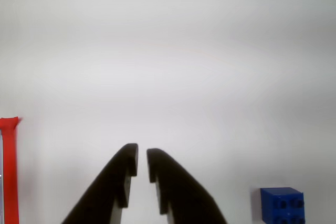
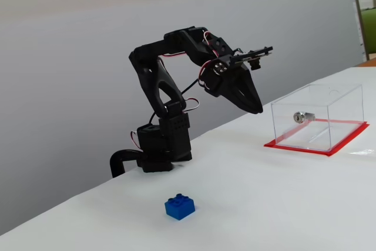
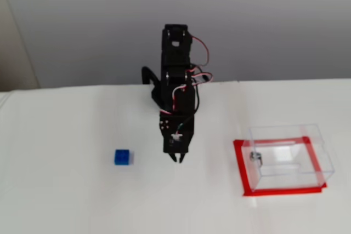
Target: Pick the blue lego brick and place it into the transparent box
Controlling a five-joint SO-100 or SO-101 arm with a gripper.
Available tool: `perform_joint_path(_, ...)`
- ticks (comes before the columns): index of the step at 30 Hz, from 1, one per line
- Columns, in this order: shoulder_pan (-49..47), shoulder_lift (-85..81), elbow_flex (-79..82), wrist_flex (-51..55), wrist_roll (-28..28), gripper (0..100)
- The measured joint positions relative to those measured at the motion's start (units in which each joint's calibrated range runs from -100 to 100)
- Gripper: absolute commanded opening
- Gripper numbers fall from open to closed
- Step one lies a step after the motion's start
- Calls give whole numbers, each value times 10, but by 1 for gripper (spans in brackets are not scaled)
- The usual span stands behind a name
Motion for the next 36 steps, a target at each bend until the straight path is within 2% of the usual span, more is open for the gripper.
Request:
perform_joint_path(14,6,22,-30,0,0,3)
perform_joint_path(36,191,26,-30,1,0,2)
